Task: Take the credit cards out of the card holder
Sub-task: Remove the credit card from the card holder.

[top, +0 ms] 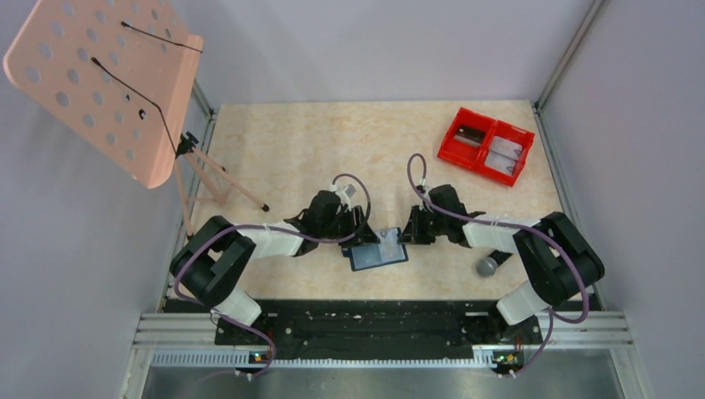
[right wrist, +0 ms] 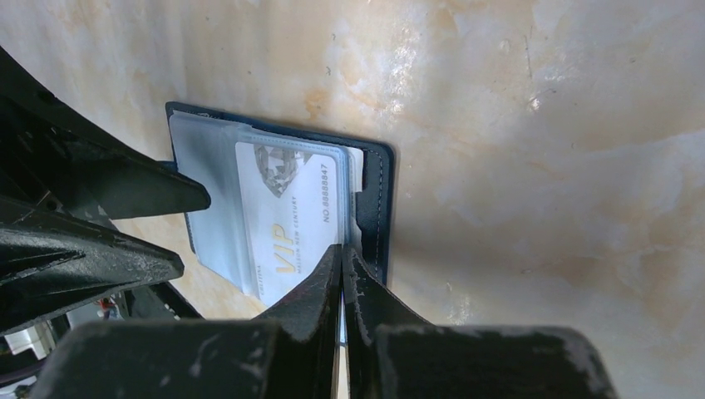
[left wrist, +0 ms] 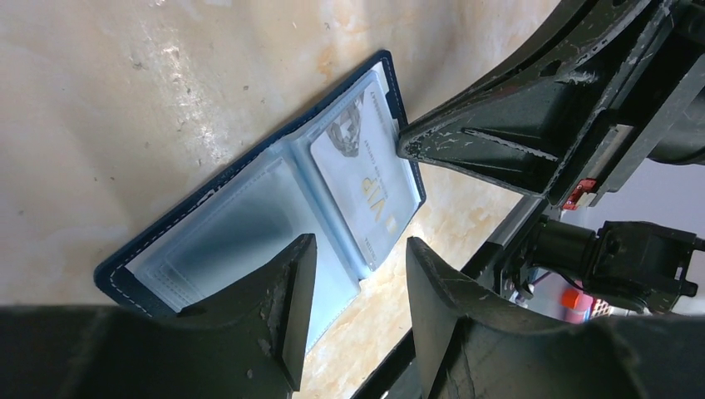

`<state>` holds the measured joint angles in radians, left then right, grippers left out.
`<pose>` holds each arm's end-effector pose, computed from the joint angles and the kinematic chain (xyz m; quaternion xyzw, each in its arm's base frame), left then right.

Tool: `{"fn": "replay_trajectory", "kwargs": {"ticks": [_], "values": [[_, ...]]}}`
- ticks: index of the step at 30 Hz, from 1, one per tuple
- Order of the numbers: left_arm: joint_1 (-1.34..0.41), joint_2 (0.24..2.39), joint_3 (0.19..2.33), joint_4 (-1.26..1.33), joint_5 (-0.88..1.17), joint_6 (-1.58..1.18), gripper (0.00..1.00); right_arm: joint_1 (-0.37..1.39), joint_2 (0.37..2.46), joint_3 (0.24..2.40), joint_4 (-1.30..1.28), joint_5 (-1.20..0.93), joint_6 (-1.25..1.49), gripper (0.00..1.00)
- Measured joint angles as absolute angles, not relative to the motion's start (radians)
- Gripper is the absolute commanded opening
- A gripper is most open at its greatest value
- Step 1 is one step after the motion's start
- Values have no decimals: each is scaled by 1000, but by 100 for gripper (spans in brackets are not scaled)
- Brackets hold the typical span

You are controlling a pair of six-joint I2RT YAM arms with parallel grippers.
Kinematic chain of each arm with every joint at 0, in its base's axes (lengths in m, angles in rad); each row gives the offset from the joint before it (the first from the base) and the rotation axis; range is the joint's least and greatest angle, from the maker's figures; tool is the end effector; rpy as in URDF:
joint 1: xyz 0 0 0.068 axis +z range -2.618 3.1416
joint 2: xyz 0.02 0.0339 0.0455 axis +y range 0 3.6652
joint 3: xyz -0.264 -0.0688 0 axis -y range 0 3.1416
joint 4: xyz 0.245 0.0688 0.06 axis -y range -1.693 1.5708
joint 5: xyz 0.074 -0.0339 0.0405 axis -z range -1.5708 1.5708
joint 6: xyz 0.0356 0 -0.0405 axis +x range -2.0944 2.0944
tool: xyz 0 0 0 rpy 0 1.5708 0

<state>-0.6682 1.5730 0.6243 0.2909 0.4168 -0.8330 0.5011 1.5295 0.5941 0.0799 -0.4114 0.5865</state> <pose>0.2238 -0.1950 0.1482 0.0186 0.8827 -0.4300 0.1887 0.2324 0.1435 0.1352 -0.0323 0.9192 0.3410 0.1943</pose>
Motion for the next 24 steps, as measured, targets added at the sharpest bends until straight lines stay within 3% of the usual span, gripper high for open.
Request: {"fn": "replay_trajectory", "kwargs": {"ticks": [6,16,24], "values": [[-671,1580,624,296,403,-840,49,501,1530,588,89,-415,595,0],[-674,1633,625,352,406,-862,47,501,1502,589,58,-413,606,16],[-676,1633,625,352,403,-863,46,501,1457,591,35,-404,603,12]]}}
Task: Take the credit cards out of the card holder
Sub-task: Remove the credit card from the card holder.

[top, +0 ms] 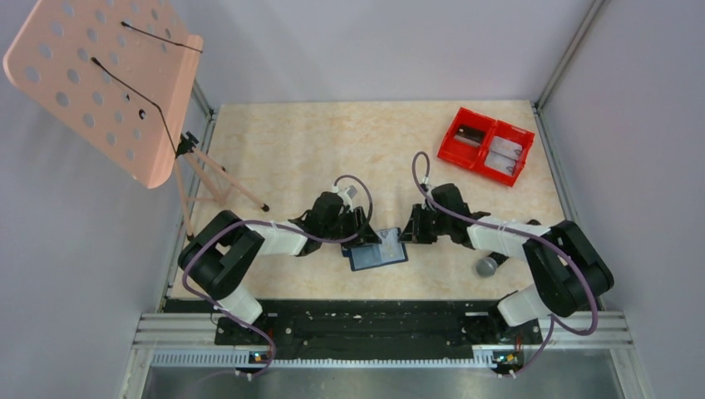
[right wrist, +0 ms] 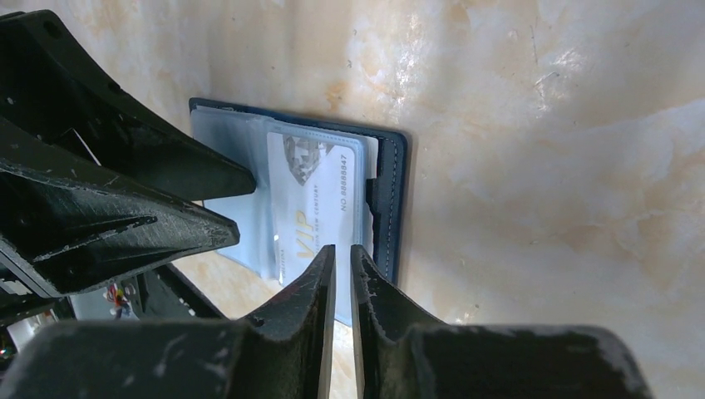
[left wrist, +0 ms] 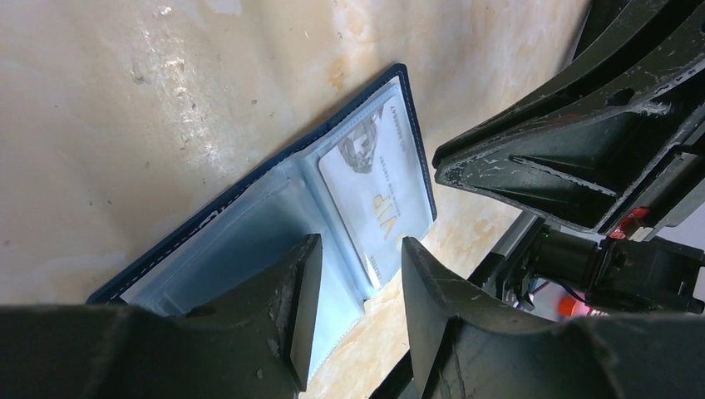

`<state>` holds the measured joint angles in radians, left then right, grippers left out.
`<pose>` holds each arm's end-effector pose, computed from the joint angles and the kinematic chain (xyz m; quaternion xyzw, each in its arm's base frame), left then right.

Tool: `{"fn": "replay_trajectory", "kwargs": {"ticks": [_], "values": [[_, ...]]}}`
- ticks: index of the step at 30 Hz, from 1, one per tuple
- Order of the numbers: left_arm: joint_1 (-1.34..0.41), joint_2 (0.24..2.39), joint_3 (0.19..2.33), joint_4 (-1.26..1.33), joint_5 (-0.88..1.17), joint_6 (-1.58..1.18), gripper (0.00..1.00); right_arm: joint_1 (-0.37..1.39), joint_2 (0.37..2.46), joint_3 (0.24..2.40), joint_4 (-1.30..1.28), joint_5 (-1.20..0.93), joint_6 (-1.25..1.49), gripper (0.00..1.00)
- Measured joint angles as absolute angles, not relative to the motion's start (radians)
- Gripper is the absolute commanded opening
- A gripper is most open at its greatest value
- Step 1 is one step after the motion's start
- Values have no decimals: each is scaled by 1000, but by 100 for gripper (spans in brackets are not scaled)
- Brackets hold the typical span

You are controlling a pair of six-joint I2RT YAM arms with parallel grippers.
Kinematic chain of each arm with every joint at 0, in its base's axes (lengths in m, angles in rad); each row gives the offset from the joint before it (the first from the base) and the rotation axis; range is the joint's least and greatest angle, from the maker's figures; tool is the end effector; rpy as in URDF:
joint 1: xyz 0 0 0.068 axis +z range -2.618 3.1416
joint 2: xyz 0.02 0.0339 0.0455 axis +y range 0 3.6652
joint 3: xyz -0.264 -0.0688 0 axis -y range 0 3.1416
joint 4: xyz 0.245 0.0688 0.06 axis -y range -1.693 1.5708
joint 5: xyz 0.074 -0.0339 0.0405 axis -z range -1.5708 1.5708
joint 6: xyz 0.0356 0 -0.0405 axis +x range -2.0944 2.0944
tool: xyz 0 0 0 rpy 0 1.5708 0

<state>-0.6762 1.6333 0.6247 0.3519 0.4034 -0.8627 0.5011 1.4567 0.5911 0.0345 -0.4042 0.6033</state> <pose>0.2271 -0.2001 0.1365 0.0062 0.8836 -0.4299 0.1855 0.2269 0.1402 0.1493 -0.0258 0.9159 0.3451 0.2033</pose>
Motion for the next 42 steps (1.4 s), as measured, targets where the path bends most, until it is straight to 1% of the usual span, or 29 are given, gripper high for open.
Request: {"fn": "replay_trajectory", "kwargs": {"ticks": [8,14,19,25,31,36,42], "values": [[-683,1639,627,353,404,-863,45,501,1464,592,33,-411,603,11],[-686,1644,628,358,404,-866,44,502,1505,596,51,-423,603,11],[-690,1646,628,359,404,-867,44,506,1531,596,75,-435,606,7],[-690,1654,628,362,404,-870,43,509,1535,596,89,-436,606,7],[-690,1654,628,363,403,-870,43,509,1542,588,114,-439,614,3],[-690,1655,628,362,403,-870,40,509,1543,579,133,-443,629,0],[-690,1661,628,364,403,-870,38,509,1544,571,145,-447,638,0]]}}
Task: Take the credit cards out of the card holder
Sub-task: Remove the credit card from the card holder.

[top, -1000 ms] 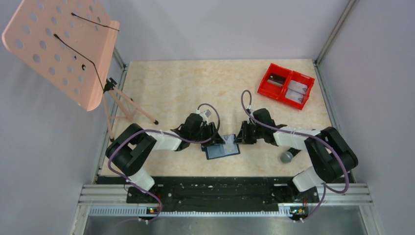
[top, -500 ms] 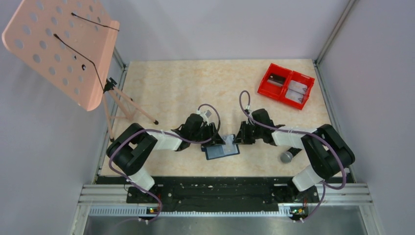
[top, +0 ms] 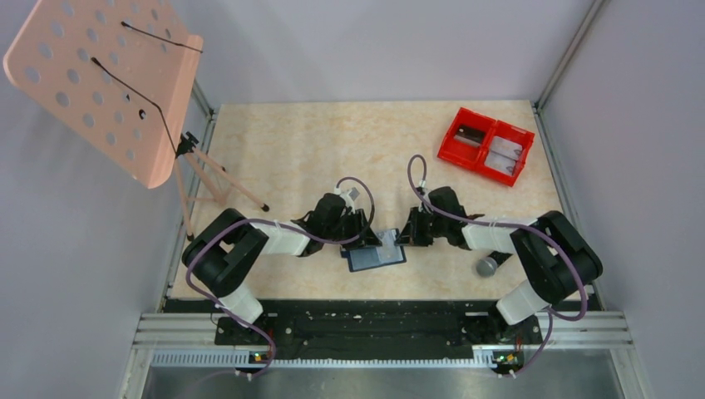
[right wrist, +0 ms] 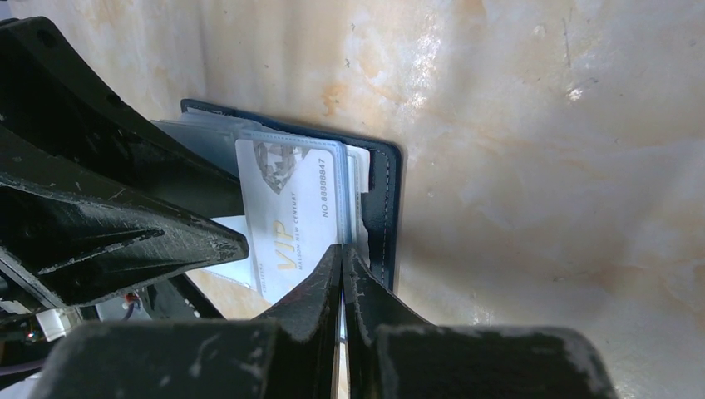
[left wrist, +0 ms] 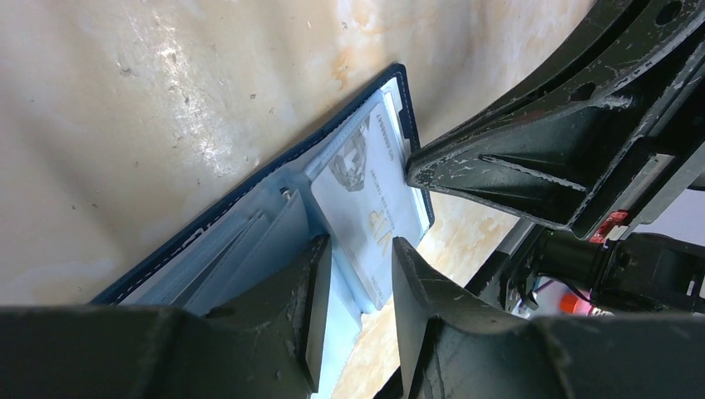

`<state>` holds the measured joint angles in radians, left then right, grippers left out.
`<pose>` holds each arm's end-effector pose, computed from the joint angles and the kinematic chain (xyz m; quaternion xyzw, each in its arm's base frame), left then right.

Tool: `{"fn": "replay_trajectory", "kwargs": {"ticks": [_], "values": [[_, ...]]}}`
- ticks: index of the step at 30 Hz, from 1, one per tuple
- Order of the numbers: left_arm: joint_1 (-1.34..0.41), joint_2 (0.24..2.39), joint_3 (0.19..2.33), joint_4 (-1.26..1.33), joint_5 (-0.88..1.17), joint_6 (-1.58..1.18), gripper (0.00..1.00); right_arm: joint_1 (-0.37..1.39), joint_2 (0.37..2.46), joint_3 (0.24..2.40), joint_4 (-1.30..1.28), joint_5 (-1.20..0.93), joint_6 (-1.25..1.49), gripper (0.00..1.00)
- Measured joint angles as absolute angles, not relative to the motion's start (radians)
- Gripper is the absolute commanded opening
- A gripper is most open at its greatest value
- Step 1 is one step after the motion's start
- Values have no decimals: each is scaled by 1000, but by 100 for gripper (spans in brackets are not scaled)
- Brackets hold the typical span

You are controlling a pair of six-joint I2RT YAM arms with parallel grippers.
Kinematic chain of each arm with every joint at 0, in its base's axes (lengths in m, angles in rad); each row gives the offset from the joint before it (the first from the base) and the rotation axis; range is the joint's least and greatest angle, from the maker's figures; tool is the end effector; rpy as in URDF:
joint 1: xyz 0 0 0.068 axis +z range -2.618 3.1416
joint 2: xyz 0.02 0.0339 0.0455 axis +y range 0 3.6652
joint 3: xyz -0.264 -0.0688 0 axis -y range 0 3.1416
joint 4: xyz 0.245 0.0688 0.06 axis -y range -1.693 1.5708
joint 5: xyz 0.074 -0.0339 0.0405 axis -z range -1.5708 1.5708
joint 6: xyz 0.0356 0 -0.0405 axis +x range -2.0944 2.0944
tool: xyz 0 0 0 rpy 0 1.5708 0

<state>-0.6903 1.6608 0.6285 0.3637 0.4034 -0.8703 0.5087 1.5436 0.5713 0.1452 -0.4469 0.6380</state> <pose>0.2260 -0.2048 0.1307 0.0077 0.8860 -0.4286 0.1767 0.2303 0.1460 0.1307 -0.0217 0.9118 0.3656 0.1857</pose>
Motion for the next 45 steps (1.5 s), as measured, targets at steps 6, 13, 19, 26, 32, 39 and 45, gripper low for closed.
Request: {"fn": "replay_trajectory", "kwargs": {"ticks": [6,13,19,26,32,39,45], "values": [[-693,1661,628,361,402,-871,21,509,1546,563,158,-452,648,0],[-693,1661,628,336,391,-887,0,509,1546,563,157,-447,652,0],[-688,1649,628,319,387,-897,0,509,1546,563,156,-438,660,0],[-645,1616,621,274,405,-891,0,510,1546,563,156,-412,667,0],[-617,1610,615,263,451,-883,0,510,1546,563,155,-406,667,0],[-608,1610,615,262,499,-880,8,511,1541,563,152,-420,664,0],[-605,1610,615,260,509,-872,0,521,1506,570,103,-419,657,0]]}}
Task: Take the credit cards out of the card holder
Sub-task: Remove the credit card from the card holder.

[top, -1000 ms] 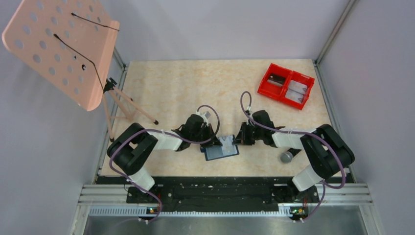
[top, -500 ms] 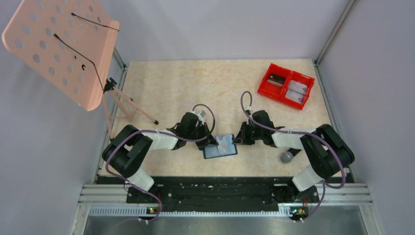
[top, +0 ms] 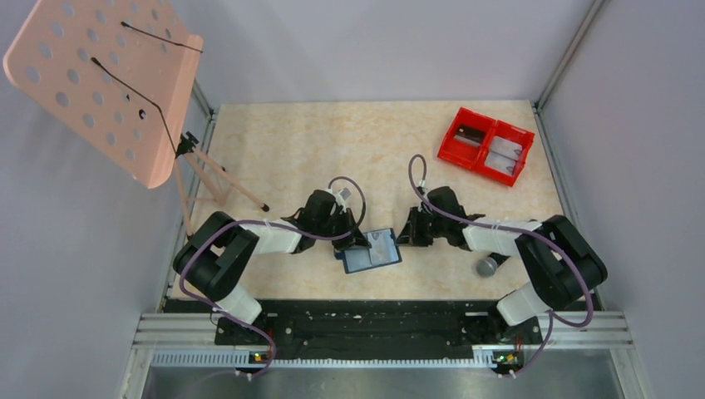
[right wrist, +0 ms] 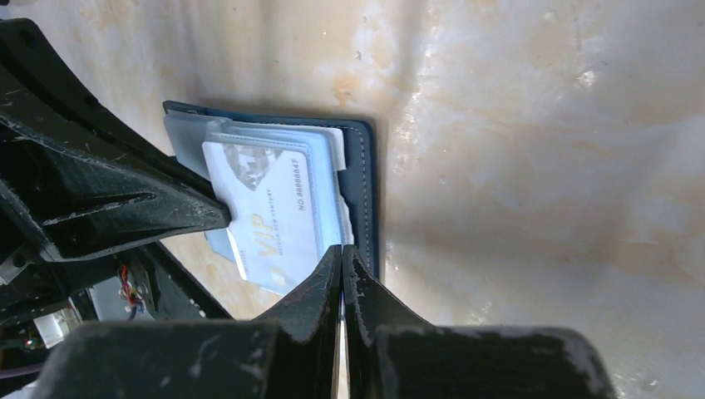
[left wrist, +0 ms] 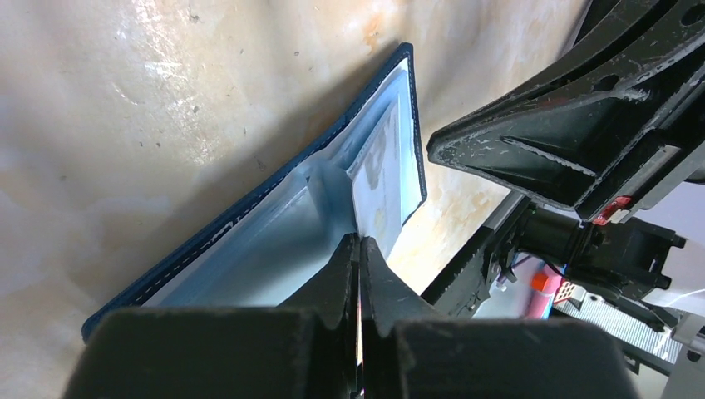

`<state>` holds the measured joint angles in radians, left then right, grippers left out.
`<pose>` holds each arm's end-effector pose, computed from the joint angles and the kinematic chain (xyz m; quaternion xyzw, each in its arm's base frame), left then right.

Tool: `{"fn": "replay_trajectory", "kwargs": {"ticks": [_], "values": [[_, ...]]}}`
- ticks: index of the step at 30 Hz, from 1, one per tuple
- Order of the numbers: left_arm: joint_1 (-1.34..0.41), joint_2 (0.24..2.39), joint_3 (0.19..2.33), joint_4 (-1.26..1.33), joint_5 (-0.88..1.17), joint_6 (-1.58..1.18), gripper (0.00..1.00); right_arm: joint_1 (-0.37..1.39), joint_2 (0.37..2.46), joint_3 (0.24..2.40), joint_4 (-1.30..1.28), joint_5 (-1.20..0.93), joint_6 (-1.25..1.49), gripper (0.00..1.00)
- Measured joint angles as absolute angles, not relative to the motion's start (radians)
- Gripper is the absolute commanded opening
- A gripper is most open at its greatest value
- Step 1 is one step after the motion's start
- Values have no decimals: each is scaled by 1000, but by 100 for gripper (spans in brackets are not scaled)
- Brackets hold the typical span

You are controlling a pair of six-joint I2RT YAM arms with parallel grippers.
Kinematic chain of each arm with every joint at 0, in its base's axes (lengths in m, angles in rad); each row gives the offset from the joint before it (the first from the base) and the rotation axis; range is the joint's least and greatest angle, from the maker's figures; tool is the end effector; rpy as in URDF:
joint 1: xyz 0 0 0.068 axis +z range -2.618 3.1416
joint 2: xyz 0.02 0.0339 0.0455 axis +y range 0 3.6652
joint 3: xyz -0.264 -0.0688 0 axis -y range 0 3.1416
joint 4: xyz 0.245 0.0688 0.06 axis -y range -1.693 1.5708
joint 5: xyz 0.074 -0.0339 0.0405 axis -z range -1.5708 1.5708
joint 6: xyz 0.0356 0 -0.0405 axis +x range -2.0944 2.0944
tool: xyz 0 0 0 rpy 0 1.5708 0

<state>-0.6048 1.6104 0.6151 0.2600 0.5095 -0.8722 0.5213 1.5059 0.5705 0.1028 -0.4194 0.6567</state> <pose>0.2304 -0.1803 0.1339 -0.0166 0.8902 -0.4346 0.1353 0.2254 0.1462 0.1366 -0.0132 0.9152 0.3575 0.1856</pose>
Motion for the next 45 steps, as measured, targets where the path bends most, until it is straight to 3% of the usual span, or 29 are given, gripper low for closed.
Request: {"fn": "replay_trajectory", "kwargs": {"ticks": [5,8,9,12,15,17,21,22,24,25,31,33,37,45], "values": [[-604,1612,615,262,516,-870,1,536,1504,578,108,-431,659,0],[-604,1613,615,262,518,-871,13,545,1502,578,126,-448,666,0],[-604,1613,616,262,518,-869,13,548,1501,578,134,-452,667,0],[-604,1613,619,253,516,-863,0,557,1502,578,159,-472,675,0],[-604,1613,619,252,517,-862,1,559,1522,582,184,-482,682,0],[-604,1613,619,252,517,-862,12,559,1545,586,197,-485,686,0],[-604,1613,619,252,515,-863,16,559,1583,590,210,-488,693,0],[-604,1613,619,251,514,-863,15,559,1589,590,211,-488,693,0],[-604,1613,619,249,509,-862,1,559,1598,590,218,-488,697,0],[-603,1613,619,245,507,-862,0,559,1598,590,220,-488,699,0],[-601,1613,619,239,500,-865,2,559,1607,590,231,-487,706,0],[-596,1613,619,235,497,-865,14,559,1612,590,239,-487,709,0],[-581,1613,617,231,499,-863,0,560,1621,590,253,-487,712,0],[-553,1608,599,231,509,-863,0,560,1625,591,262,-486,712,0]]}}
